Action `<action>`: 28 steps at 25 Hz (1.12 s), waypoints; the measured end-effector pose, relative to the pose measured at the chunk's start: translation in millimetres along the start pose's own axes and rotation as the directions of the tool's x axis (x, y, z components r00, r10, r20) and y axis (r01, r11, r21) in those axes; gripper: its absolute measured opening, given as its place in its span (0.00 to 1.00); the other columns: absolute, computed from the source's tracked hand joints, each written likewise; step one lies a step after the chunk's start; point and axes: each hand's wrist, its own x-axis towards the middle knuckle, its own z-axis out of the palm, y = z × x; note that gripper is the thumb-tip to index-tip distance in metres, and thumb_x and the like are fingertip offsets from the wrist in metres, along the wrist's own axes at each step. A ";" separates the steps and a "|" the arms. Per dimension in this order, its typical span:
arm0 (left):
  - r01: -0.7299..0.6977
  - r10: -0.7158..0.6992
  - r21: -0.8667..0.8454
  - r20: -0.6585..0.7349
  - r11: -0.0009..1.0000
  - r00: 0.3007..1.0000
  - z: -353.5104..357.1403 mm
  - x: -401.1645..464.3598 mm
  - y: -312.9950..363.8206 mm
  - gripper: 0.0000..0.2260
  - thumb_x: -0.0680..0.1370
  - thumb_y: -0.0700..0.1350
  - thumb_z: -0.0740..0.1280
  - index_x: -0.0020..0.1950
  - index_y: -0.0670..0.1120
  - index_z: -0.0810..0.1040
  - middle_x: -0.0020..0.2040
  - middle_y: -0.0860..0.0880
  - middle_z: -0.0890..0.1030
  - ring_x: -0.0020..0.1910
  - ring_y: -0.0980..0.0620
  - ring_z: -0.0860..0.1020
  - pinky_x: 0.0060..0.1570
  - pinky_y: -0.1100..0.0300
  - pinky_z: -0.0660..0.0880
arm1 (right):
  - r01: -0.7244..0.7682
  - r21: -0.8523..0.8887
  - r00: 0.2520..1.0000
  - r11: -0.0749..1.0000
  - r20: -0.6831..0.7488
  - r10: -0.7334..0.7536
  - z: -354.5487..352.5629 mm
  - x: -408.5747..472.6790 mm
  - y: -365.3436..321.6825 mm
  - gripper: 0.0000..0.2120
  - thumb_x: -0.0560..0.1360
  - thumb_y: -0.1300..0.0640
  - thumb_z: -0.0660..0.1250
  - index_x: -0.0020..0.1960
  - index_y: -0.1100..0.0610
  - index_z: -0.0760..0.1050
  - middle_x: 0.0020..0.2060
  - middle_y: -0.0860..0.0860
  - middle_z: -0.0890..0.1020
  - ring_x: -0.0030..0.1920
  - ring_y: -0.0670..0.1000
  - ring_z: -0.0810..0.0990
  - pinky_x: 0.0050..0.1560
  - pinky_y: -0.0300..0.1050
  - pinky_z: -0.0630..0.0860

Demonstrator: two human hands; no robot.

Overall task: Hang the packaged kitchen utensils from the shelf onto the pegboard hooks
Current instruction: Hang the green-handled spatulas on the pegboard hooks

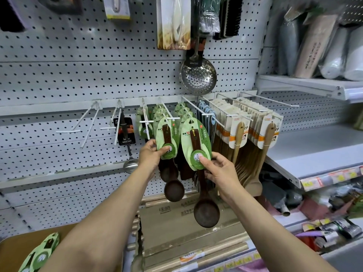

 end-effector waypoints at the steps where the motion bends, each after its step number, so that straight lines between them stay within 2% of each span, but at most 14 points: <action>1: -0.002 0.002 -0.005 0.005 1.000 1.000 -0.8 2.3 -1.1 0.09 0.72 0.36 0.73 0.48 0.47 0.78 0.47 0.48 0.85 0.44 0.53 0.83 0.43 0.62 0.80 | 0.000 0.005 1.000 1.000 -0.002 0.000 0.3 -0.4 0.0 0.10 0.73 0.58 0.75 0.54 0.56 0.81 0.44 0.52 0.87 0.44 0.45 0.85 0.39 0.36 0.78; 6: 0.035 -0.035 0.001 0.020 0.999 0.999 -2.5 6.6 -0.6 0.14 0.72 0.36 0.74 0.56 0.43 0.77 0.51 0.47 0.84 0.45 0.54 0.83 0.42 0.64 0.78 | 0.000 0.010 1.000 1.000 0.001 0.000 0.2 -5.4 -2.2 0.09 0.73 0.59 0.75 0.53 0.57 0.81 0.44 0.52 0.87 0.44 0.47 0.86 0.38 0.37 0.79; 9: 0.059 -0.060 0.030 0.022 0.998 0.998 -6.1 5.1 4.3 0.16 0.74 0.36 0.72 0.60 0.41 0.76 0.55 0.45 0.83 0.46 0.53 0.81 0.41 0.66 0.77 | 0.005 -0.012 1.000 1.000 0.011 -0.005 -0.1 -10.7 -2.4 0.11 0.72 0.57 0.75 0.54 0.57 0.81 0.45 0.53 0.87 0.46 0.48 0.85 0.42 0.41 0.79; 11: 0.057 -0.051 0.087 -0.067 0.995 0.996 -10.8 0.8 7.4 0.18 0.74 0.39 0.73 0.62 0.43 0.75 0.58 0.46 0.81 0.49 0.53 0.79 0.44 0.65 0.75 | 0.010 -0.022 1.000 1.000 0.020 -0.010 0.6 -14.7 -2.8 0.12 0.72 0.56 0.76 0.54 0.56 0.81 0.46 0.53 0.87 0.47 0.50 0.85 0.45 0.44 0.79; 13: 0.053 -0.030 0.107 -0.210 0.993 0.977 -15.4 -6.2 10.0 0.23 0.71 0.45 0.76 0.63 0.45 0.73 0.61 0.47 0.79 0.55 0.50 0.78 0.53 0.59 0.75 | 0.012 -0.019 0.999 1.000 0.032 -0.012 2.8 -17.4 -2.3 0.13 0.71 0.55 0.76 0.54 0.56 0.81 0.46 0.54 0.87 0.48 0.50 0.85 0.47 0.46 0.80; 15: 0.046 -0.019 0.081 -0.306 0.996 0.952 -17.6 -26.5 16.7 0.26 0.70 0.52 0.77 0.63 0.46 0.72 0.60 0.48 0.79 0.57 0.50 0.77 0.58 0.54 0.75 | 0.014 -0.005 0.998 1.000 0.068 -0.014 8.8 -21.0 -2.2 0.12 0.71 0.55 0.76 0.53 0.56 0.81 0.45 0.53 0.87 0.46 0.49 0.85 0.43 0.43 0.80; 17: -0.002 0.013 0.035 -0.320 0.999 0.947 -17.2 -53.6 22.7 0.24 0.72 0.58 0.73 0.61 0.47 0.74 0.57 0.51 0.80 0.55 0.52 0.78 0.55 0.56 0.75 | 0.007 0.003 0.994 1.000 0.108 -0.007 18.9 -25.0 -0.2 0.11 0.72 0.56 0.76 0.53 0.56 0.81 0.45 0.52 0.87 0.44 0.47 0.85 0.40 0.39 0.78; 21: -0.108 0.110 0.024 -0.179 0.994 0.978 -24.9 -100.0 30.0 0.19 0.72 0.66 0.68 0.49 0.51 0.79 0.49 0.53 0.84 0.50 0.55 0.81 0.51 0.57 0.76 | -0.050 0.014 0.984 0.999 0.173 0.047 47.7 -31.7 11.9 0.09 0.73 0.58 0.75 0.52 0.58 0.81 0.44 0.55 0.87 0.44 0.50 0.86 0.40 0.43 0.81; 22: -0.114 0.115 0.014 -0.148 0.993 0.982 -28.9 -104.6 30.1 0.19 0.70 0.66 0.69 0.48 0.51 0.80 0.48 0.52 0.85 0.49 0.54 0.82 0.48 0.58 0.77 | -0.068 0.024 0.981 0.997 0.185 0.063 54.4 -32.6 17.2 0.09 0.73 0.59 0.75 0.51 0.58 0.81 0.44 0.57 0.87 0.45 0.52 0.86 0.43 0.48 0.83; 24: -0.111 0.108 -0.015 -0.120 0.994 0.987 -36.0 -110.0 32.0 0.16 0.71 0.57 0.74 0.50 0.47 0.80 0.46 0.49 0.86 0.46 0.53 0.83 0.41 0.63 0.77 | -0.104 0.032 0.974 0.994 0.203 0.095 65.6 -33.6 27.7 0.09 0.72 0.58 0.76 0.51 0.59 0.81 0.45 0.59 0.87 0.47 0.56 0.85 0.55 0.59 0.82; 26: -0.093 0.088 -0.029 -0.132 0.995 0.987 -42.9 -109.9 33.1 0.12 0.72 0.47 0.75 0.51 0.42 0.79 0.44 0.47 0.86 0.43 0.52 0.83 0.36 0.68 0.76 | -0.135 0.024 0.967 0.991 0.219 0.127 74.1 -33.9 35.8 0.10 0.72 0.57 0.76 0.51 0.58 0.81 0.45 0.58 0.87 0.47 0.56 0.85 0.60 0.61 0.79; 28: -0.056 0.052 -0.026 -0.147 0.998 0.988 -48.3 -106.4 32.7 0.12 0.72 0.44 0.75 0.52 0.40 0.78 0.45 0.46 0.86 0.42 0.52 0.84 0.37 0.67 0.77 | -0.159 0.030 0.961 0.987 0.234 0.148 79.9 -33.0 42.6 0.11 0.72 0.57 0.76 0.53 0.59 0.81 0.45 0.57 0.87 0.47 0.54 0.86 0.60 0.61 0.79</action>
